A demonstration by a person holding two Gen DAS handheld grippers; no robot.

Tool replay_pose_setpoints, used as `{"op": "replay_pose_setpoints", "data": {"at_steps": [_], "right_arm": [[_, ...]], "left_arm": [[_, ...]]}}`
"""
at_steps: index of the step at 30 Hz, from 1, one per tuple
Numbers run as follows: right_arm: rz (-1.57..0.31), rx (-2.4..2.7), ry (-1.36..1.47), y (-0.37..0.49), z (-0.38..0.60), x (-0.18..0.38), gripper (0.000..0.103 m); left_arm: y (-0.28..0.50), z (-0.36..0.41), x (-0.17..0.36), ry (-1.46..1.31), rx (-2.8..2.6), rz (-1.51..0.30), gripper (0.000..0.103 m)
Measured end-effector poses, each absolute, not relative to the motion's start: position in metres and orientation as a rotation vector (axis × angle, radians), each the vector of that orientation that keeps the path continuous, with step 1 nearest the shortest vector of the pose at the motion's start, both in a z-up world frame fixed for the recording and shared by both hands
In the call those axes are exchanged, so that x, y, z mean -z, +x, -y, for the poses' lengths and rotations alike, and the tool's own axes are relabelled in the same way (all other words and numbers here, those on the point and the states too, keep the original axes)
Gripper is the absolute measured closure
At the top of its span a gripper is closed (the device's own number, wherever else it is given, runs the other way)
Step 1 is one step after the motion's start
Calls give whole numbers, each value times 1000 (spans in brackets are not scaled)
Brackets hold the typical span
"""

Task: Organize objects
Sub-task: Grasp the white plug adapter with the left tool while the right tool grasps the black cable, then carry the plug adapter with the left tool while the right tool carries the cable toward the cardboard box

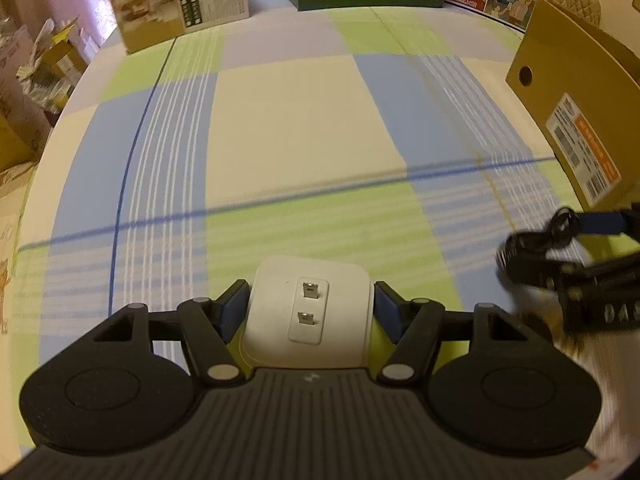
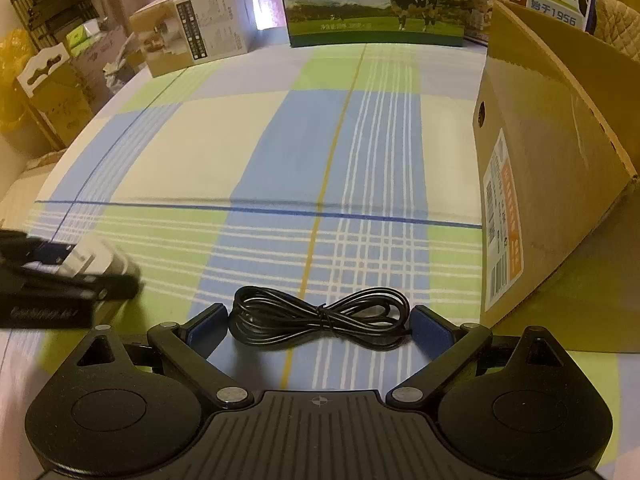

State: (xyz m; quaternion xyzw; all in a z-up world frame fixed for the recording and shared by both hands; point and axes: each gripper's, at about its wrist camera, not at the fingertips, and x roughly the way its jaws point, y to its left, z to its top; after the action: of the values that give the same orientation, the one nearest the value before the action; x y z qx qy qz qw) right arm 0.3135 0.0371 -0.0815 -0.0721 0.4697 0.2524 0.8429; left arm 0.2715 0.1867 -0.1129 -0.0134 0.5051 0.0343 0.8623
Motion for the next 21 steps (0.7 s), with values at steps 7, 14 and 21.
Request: {"op": "replay_pose_setpoints", "data": {"at_steps": [7, 14, 21], "right_arm": [[-992, -548, -184, 309, -36, 82, 10], [-986, -562, -182, 301, -30, 77, 10], [-947, -586, -173, 287, -22, 59, 10]], "left_arm": [[238, -178, 110, -42, -91, -1086, 39], [217, -176, 104, -77, -112, -1092, 39], [210, -172, 86, -77, -127, -1049, 39]]}}
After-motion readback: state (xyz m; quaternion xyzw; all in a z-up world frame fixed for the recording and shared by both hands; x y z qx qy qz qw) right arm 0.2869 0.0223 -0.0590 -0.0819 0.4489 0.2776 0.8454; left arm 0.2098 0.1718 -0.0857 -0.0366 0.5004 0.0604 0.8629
